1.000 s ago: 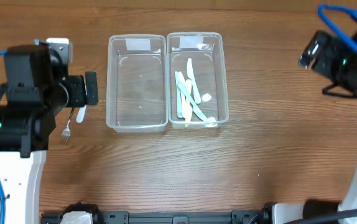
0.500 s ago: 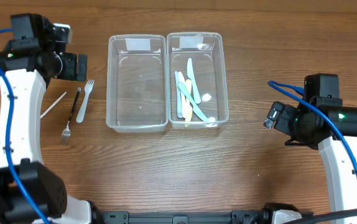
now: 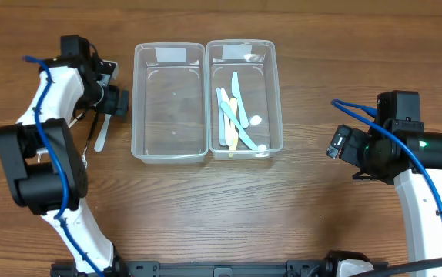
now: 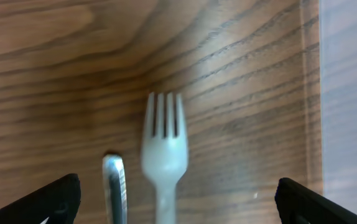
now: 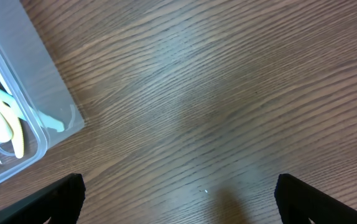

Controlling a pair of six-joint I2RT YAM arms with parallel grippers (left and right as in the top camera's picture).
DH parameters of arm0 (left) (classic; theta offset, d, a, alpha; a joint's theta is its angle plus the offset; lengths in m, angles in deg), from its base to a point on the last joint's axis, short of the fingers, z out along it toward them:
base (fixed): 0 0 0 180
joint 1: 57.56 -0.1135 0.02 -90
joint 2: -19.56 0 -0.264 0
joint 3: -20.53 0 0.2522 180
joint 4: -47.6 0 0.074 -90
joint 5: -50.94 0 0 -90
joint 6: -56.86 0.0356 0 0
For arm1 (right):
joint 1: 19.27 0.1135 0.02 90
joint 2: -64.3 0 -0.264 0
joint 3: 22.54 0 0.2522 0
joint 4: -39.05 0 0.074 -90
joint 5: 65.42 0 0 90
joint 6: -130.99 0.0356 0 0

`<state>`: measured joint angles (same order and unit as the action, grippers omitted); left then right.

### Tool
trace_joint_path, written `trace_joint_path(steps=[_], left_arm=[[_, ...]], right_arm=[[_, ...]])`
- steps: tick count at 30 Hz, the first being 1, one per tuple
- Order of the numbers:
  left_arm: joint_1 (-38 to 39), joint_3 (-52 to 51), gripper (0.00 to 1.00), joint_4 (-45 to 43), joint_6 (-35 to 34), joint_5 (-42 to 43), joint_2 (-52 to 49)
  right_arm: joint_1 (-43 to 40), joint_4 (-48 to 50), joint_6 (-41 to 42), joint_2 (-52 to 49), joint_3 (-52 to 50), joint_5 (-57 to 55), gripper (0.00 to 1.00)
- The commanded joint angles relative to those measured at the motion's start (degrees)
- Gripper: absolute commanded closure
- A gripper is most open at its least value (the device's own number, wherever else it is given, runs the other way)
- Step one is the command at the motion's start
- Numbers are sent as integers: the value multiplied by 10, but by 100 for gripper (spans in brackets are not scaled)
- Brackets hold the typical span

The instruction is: Pack container

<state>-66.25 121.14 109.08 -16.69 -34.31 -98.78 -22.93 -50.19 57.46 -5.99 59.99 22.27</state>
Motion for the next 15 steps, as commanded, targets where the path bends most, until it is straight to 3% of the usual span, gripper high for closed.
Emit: trace_joint_path(steps=[1,10,15], left_arm=[[13,15,0,-16,-20,-1,-31],[31,15,0,-28,-28,-25,-54],[31,15,20,-20,-34,-35,-57]], right_arm=[[0,3,-2,12,-1,3,0],[0,4,-2,12,-1,3,0],[0,4,-2,12,-1,3,0]])
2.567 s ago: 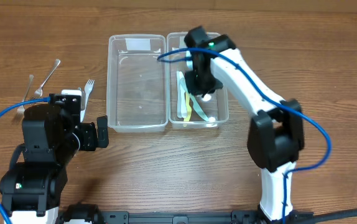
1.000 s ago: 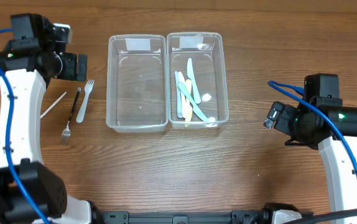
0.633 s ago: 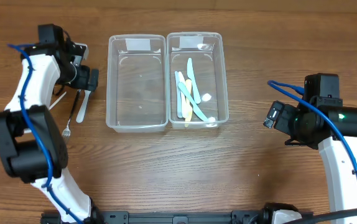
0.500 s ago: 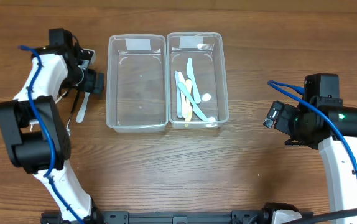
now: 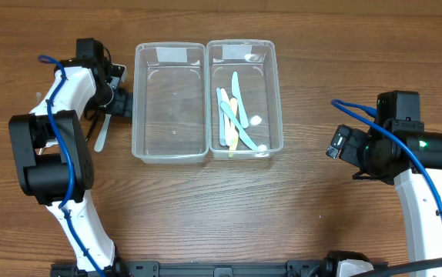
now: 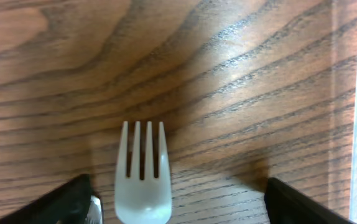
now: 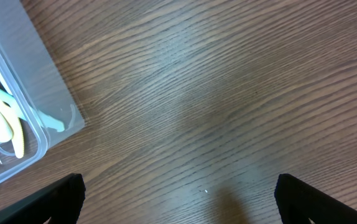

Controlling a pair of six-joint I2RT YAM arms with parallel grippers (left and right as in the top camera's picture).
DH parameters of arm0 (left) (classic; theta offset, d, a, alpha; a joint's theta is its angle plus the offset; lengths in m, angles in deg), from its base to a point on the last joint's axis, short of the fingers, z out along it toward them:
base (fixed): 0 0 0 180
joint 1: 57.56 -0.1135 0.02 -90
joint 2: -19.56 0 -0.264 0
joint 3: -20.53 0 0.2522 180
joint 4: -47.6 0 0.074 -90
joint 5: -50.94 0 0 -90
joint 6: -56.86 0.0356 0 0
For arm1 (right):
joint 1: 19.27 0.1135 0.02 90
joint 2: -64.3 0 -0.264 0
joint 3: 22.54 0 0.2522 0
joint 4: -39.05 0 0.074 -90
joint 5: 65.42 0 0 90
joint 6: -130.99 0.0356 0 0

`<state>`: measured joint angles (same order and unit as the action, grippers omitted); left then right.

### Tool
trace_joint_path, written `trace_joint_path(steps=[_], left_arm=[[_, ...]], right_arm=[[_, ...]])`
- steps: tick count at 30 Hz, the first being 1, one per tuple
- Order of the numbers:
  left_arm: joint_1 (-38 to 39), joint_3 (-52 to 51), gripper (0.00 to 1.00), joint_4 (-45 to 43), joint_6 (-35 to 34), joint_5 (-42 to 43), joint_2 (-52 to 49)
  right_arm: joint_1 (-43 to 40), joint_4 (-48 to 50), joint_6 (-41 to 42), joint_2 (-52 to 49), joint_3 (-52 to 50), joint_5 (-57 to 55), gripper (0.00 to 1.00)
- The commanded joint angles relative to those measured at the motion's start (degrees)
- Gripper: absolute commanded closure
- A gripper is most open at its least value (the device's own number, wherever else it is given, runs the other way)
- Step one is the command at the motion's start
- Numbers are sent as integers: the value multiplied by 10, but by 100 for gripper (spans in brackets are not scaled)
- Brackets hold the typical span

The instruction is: Pack container

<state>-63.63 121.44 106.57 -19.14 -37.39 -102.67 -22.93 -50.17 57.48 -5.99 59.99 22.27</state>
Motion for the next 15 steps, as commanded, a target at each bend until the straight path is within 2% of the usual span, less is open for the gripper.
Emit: trace_joint_path(steps=[1,6,9,14,15], left_arm=[[5,12,25,6,-10,-6,-18],[5,12,36,6,-10,-10,-18],[5,12,50,6,-10,-10,-18],[5,12,60,8,-10,-22,-18],[5,12,66,10,-10,-25,-18]], right_arm=[[0,3,-2,12,-1,3,0],[0,2,-2,12,-1,3,0],[0,2,-2,12,-1,3,0],[0,2,-3,12,-1,3,0],[0,2,-4,12,-1,3,0]])
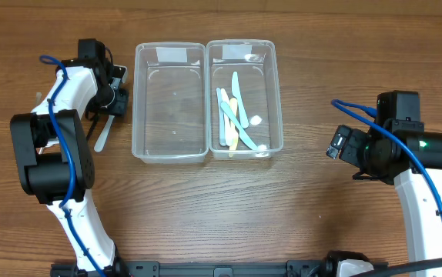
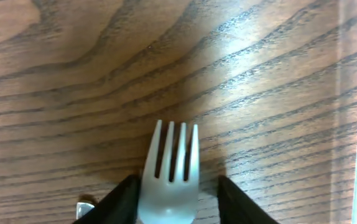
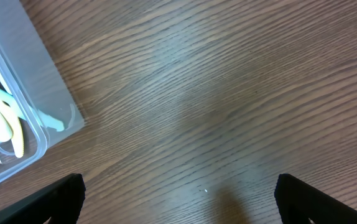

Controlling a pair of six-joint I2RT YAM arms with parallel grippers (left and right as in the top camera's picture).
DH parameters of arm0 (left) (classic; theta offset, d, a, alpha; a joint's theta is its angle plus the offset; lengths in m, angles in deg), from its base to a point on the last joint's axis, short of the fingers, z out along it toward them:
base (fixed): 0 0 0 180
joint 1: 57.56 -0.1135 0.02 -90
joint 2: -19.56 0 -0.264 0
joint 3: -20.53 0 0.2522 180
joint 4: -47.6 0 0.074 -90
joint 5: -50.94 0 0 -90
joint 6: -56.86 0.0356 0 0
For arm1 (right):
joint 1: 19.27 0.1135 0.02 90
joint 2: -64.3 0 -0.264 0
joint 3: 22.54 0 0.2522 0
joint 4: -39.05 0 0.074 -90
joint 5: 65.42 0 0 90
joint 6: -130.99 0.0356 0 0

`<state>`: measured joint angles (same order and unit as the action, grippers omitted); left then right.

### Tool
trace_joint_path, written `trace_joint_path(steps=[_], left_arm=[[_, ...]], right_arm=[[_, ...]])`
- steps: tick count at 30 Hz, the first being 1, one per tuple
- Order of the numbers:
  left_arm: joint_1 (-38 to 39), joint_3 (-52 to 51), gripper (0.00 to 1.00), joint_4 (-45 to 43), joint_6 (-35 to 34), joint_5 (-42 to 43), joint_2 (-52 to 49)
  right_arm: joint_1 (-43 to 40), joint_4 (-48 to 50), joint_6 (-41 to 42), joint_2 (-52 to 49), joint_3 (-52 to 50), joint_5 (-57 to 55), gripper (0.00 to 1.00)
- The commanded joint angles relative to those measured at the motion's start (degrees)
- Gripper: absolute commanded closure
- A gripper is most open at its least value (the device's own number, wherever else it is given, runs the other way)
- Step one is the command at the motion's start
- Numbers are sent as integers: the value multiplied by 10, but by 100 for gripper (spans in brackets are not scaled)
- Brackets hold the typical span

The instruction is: Pack container

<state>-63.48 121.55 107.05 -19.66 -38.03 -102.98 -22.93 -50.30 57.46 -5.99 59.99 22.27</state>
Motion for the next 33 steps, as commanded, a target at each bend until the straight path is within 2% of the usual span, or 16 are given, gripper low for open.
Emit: trace_joint_path(steps=[1,8,12,18,19,22,23,27,33], left_arm=[[4,11,71,6,-4,-23,-15],[4,12,85,8,-15,-51,-14],[6,53,96,52,-37,-60,6],[30,185,96,168,-90,-67,119],[50,202,96,184,-129,-65,160],[85,202,96,200,-204,-56,197],[109,202,96,211,-245,-24,202],[192,201,96,202,-294,-2,168],[225,201,94,185,-294,-6,75]], right_arm=[[0,4,-4,12,-1,3,0],[0,4,-4,12,-1,2,0],[-1,4,-4,12,-1,2,0],[0,3,-4,12,-1,3,0],[-1,3,-4,12,-1,3,0],[0,3,-3,12,-1,3,0],[0,3,-3,12,-1,5,0],[-1,2,-3,12,-1,5,0],[-1,-12,-19,12,-1,5,0]])
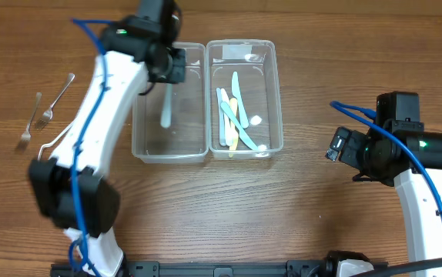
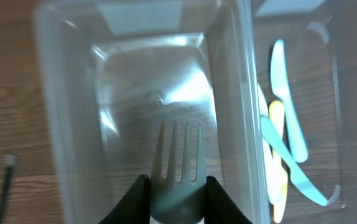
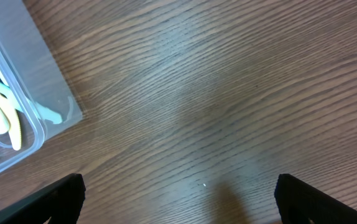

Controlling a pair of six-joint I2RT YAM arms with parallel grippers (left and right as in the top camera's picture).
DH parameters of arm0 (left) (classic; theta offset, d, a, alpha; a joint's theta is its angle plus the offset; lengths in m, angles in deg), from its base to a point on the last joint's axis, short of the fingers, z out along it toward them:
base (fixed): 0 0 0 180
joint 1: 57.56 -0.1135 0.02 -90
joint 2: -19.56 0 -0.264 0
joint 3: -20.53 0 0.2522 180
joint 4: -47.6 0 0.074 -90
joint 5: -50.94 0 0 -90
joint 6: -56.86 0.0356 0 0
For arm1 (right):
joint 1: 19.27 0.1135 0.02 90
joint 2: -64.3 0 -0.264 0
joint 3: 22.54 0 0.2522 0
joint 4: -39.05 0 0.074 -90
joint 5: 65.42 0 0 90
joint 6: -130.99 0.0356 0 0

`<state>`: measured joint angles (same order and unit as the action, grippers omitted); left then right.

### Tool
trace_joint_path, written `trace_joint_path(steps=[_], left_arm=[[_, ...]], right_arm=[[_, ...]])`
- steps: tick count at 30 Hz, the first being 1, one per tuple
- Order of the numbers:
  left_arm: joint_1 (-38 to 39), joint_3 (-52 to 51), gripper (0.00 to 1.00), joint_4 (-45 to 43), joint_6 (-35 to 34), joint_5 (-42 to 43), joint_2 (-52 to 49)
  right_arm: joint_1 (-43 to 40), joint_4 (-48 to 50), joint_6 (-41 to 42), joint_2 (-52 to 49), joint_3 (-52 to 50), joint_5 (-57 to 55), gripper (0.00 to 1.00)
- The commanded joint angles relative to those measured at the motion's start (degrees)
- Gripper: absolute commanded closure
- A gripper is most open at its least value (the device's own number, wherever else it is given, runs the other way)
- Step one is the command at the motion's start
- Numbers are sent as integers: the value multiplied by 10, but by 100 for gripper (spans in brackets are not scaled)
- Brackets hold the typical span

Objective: Pack container
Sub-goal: 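Place the white fork into the left container and open the left gripper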

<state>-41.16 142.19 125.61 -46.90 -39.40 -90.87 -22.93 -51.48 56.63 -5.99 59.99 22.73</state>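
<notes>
A pale plastic fork [image 1: 165, 108] hangs over the clear left container [image 1: 169, 159], tines pointing away from the wrist. My left gripper [image 1: 169, 77] is shut on the fork [image 2: 177, 149] at the neck below its tines, and the gripper [image 2: 177, 202] is above the container's floor [image 2: 73, 155]. The right container [image 1: 276, 92] holds several pastel plastic utensils [image 1: 232, 115]. Far to the right, my right gripper [image 1: 335, 146] is open over bare wood [image 3: 178, 199], with nothing between its fingers.
Two metal forks [image 1: 55, 96] [image 1: 30, 123] lie on the table left of the containers. A corner of the right container [image 3: 17, 118] shows at the left of the right wrist view. The two containers stand side by side, touching.
The left gripper was down on the table left of the containers, jaws drawn in around the pale fork's head. Now it holds that fork up over the left container. The right arm is unchanged.
The left gripper stood wide open over the pale fork lying on the wood left of the containers. It then sat closer over the fork, then its jaws had narrowed onto the fork's head. Now the fork is off the table, held above the left container.
</notes>
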Motion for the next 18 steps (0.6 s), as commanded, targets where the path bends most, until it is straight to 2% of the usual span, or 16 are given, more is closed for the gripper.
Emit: trace_joint_path(steps=[1,3,4,5,7,9,10,13,16,17,18], left_arm=[[1,-5,96,0,-22,8,-64],[1,-5,95,-2,-21,8,-83],[1,-5,83,-3,-21,8,-93],[1,-5,79,-3,-21,8,-96],[1,-5,77,-5,-21,8,-98],[1,3,60,-4,-14,8,-94],[1,11,57,0,-5,8,-91],[0,59,23,28,20,-5,-70],[0,131,9,97,53,-56,-36],[-2,148,1,126,52,-83,-20],[-5,158,0,155,52,-108,-3]], right_arm=[[-1,0,-10,12,-1,1,0],[-1,1,-6,12,-1,1,0],[-1,2,-6,12,-1,1,0],[0,3,-6,12,-1,1,0],[-1,5,-6,12,-1,5,0],[-1,4,-6,12,-1,5,0],[-1,4,-6,12,-1,5,0],[-1,4,-6,12,-1,5,0],[-1,4,-6,12,-1,5,0],[-1,4,-6,12,-1,5,0],[-1,4,-6,12,-1,5,0]])
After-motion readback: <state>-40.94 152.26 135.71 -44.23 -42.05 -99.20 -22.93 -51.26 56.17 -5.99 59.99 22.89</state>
